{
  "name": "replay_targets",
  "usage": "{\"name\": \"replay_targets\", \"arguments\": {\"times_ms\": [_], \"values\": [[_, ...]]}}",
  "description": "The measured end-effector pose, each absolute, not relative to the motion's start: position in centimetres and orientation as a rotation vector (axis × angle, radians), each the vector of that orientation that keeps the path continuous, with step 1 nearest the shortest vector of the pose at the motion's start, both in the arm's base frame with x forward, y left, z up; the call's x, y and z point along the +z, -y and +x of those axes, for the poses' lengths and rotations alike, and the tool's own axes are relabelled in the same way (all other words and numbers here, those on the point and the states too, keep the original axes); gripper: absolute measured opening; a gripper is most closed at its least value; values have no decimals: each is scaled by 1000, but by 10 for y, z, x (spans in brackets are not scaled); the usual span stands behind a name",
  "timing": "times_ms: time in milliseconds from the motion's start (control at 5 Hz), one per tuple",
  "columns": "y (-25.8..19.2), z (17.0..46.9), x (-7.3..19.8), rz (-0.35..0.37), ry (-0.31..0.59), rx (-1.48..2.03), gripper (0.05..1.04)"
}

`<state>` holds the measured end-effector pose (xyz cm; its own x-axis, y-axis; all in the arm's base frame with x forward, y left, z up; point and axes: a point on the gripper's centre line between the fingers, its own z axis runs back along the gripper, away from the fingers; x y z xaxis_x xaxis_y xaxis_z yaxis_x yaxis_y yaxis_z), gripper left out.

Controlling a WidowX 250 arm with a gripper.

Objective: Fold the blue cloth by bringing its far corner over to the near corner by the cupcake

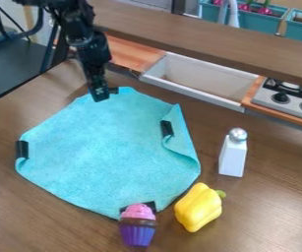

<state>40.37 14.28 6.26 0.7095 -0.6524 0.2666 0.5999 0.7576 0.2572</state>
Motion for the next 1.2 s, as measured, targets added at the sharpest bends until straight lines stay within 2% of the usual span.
{"name": "replay_targets", "arguments": {"times_ms": [600,1200], "values": [[-154,422,56,207,369,-716,1000],[-167,454,51,208,356,-668,1000]]}}
